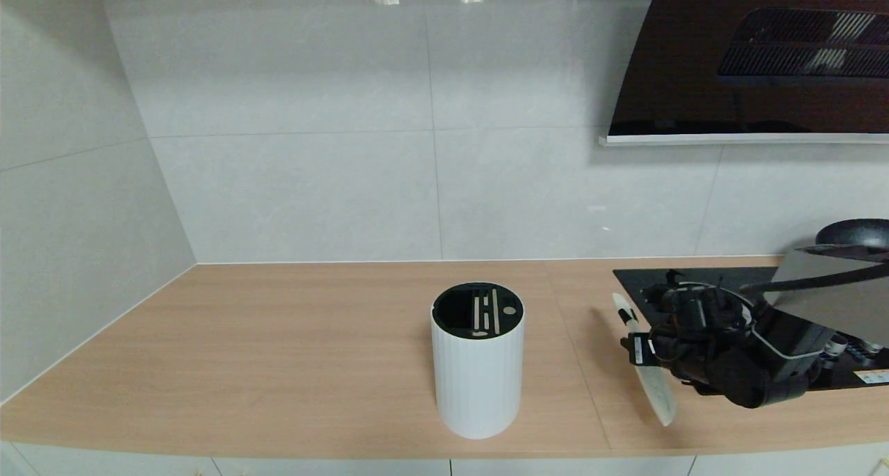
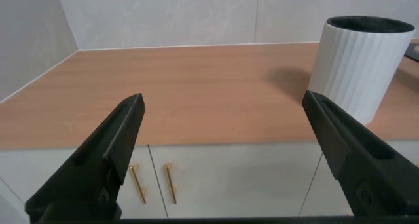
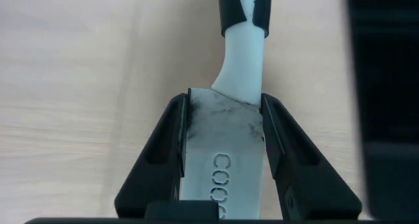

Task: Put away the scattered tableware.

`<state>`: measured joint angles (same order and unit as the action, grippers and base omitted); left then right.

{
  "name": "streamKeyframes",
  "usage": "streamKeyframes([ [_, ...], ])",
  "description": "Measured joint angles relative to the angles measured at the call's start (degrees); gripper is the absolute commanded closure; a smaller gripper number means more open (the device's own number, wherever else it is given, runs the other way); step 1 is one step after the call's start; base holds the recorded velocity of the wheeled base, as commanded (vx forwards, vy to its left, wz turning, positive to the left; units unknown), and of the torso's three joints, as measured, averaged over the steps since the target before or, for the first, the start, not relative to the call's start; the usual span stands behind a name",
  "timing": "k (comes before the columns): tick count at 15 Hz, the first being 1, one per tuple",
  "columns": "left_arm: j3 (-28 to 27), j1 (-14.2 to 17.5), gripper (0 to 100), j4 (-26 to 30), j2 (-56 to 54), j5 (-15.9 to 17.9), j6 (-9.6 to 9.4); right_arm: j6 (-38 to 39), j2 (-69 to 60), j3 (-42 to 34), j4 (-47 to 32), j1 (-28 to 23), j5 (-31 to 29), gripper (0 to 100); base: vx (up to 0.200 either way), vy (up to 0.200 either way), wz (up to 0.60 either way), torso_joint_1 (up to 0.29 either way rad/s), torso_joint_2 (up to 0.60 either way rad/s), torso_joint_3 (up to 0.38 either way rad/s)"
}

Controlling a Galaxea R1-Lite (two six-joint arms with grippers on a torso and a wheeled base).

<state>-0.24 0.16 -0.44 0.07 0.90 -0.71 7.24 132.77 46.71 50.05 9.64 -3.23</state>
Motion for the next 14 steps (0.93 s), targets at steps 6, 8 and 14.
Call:
streamKeyframes([
  [6,-9.29,-1.0,0,6.86,4.17,13.3,2.34,0.72,-19.54,-3.67,-7.96,4.13,-0.21,100,0.0,0.0,0.0,0.0,0.0,0.0],
  [8,-13.62,-1.23,0,8.05,12.61,19.46,2.4,0.88,-26.51,-0.9,-15.52,7.03,-0.43,100,0.0,0.0,0.0,0.0,0.0,0.0],
  [14,-32.59,-7.12,0,-1.79,47.85,28.87,13.21,1.02,-35.02,6.47,-22.05,20.46,-1.45,100,0.0,0.0,0.0,0.0,0.0,0.0],
])
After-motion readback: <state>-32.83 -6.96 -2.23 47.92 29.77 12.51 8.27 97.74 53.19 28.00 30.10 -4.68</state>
